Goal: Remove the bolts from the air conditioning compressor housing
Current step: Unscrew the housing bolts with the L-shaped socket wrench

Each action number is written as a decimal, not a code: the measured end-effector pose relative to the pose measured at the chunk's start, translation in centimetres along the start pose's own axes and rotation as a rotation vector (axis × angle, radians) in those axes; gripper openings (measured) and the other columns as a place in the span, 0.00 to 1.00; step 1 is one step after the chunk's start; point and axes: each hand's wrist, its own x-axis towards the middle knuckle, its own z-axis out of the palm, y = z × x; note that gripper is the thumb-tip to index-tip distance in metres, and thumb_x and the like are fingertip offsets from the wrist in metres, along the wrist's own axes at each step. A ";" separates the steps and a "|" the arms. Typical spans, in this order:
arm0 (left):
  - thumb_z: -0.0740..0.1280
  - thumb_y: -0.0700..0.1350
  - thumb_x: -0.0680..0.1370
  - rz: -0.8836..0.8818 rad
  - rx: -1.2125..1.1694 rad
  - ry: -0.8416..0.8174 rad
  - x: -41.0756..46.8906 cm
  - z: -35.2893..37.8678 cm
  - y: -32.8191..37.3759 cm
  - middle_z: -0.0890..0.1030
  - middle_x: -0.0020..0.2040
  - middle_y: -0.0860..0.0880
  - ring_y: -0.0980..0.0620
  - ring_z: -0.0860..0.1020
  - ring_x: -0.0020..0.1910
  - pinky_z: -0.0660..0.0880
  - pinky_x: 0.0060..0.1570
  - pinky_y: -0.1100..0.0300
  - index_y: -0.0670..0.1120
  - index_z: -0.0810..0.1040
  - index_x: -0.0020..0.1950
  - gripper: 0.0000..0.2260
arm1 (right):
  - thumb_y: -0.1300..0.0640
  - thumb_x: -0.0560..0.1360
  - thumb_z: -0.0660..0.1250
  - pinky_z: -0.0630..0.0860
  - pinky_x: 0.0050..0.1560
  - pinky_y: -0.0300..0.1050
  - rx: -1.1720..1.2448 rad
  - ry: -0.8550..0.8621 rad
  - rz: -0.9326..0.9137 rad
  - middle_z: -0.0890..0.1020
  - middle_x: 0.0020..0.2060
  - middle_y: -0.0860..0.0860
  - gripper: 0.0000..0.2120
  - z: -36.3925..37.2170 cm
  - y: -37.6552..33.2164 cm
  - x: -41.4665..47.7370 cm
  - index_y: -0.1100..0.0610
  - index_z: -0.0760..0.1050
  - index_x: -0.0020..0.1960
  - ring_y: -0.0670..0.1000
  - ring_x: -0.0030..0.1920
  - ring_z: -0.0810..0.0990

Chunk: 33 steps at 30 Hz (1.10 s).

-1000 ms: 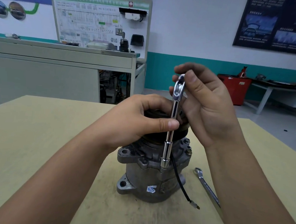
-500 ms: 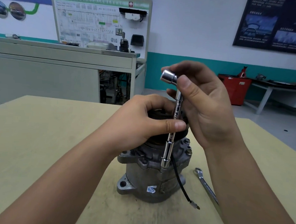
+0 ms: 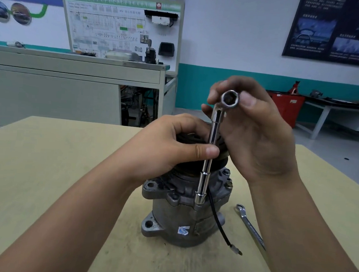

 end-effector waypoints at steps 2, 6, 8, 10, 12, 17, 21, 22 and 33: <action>0.74 0.54 0.61 -0.016 -0.006 -0.001 -0.1 0.0 0.1 0.81 0.39 0.54 0.57 0.80 0.41 0.76 0.45 0.63 0.55 0.81 0.36 0.07 | 0.54 0.67 0.72 0.70 0.52 0.46 -0.010 0.007 -0.024 0.77 0.40 0.51 0.10 0.1 0.0 0.1 0.58 0.75 0.43 0.48 0.44 0.76; 0.75 0.52 0.62 -0.032 -0.014 0.010 -0.2 0.1 0.1 0.82 0.40 0.51 0.53 0.81 0.42 0.78 0.51 0.53 0.52 0.81 0.38 0.09 | 0.54 0.67 0.69 0.71 0.48 0.46 0.050 0.096 -0.013 0.77 0.38 0.51 0.05 0.0 0.3 0.1 0.56 0.78 0.38 0.47 0.42 0.75; 0.75 0.51 0.62 -0.013 -0.008 0.015 -0.1 0.0 0.1 0.82 0.42 0.52 0.52 0.81 0.45 0.77 0.53 0.51 0.51 0.82 0.39 0.09 | 0.58 0.70 0.65 0.74 0.46 0.45 0.092 0.133 -0.013 0.80 0.37 0.50 0.06 -0.1 0.4 0.1 0.55 0.80 0.38 0.46 0.41 0.78; 0.76 0.50 0.63 0.019 -0.011 -0.006 -0.1 0.0 0.3 0.81 0.45 0.53 0.53 0.81 0.49 0.77 0.56 0.55 0.51 0.83 0.40 0.08 | 0.60 0.72 0.61 0.75 0.46 0.45 0.122 0.159 -0.004 0.81 0.37 0.50 0.10 -0.4 0.5 0.1 0.55 0.81 0.39 0.46 0.41 0.79; 0.75 0.49 0.64 0.041 -0.025 -0.040 -0.1 -0.1 0.4 0.81 0.48 0.53 0.55 0.81 0.51 0.76 0.57 0.60 0.51 0.85 0.43 0.09 | 0.60 0.73 0.60 0.76 0.47 0.45 0.122 0.175 0.006 0.81 0.37 0.51 0.11 -0.3 0.5 0.1 0.56 0.81 0.41 0.47 0.41 0.80; 0.71 0.48 0.66 0.041 -0.015 -0.050 -0.1 -0.1 0.3 0.81 0.53 0.53 0.56 0.80 0.54 0.74 0.61 0.59 0.50 0.84 0.48 0.12 | 0.59 0.73 0.60 0.78 0.45 0.42 0.007 0.248 0.037 0.82 0.36 0.51 0.06 0.0 0.5 0.3 0.60 0.73 0.46 0.47 0.39 0.80; 0.72 0.48 0.65 0.040 -0.009 -0.027 -0.1 -0.1 0.3 0.82 0.51 0.51 0.55 0.81 0.51 0.75 0.58 0.59 0.50 0.84 0.45 0.10 | 0.59 0.70 0.62 0.79 0.43 0.41 -0.044 0.312 0.047 0.81 0.38 0.51 0.06 0.4 0.6 0.4 0.60 0.74 0.45 0.46 0.38 0.79; 0.72 0.49 0.65 0.041 -0.001 -0.019 -0.1 0.0 0.3 0.82 0.51 0.51 0.55 0.81 0.51 0.76 0.58 0.59 0.50 0.84 0.45 0.10 | 0.59 0.70 0.63 0.79 0.42 0.41 -0.046 0.324 0.049 0.81 0.38 0.50 0.06 0.4 0.5 0.5 0.60 0.75 0.45 0.46 0.38 0.78; 0.75 0.51 0.64 0.038 0.032 0.014 -0.1 0.4 0.4 0.80 0.41 0.56 0.57 0.80 0.44 0.75 0.47 0.65 0.54 0.81 0.34 0.05 | 0.64 0.69 0.67 0.75 0.55 0.44 -0.319 0.170 0.021 0.82 0.48 0.51 0.12 0.6 0.3 0.0 0.56 0.76 0.51 0.47 0.52 0.79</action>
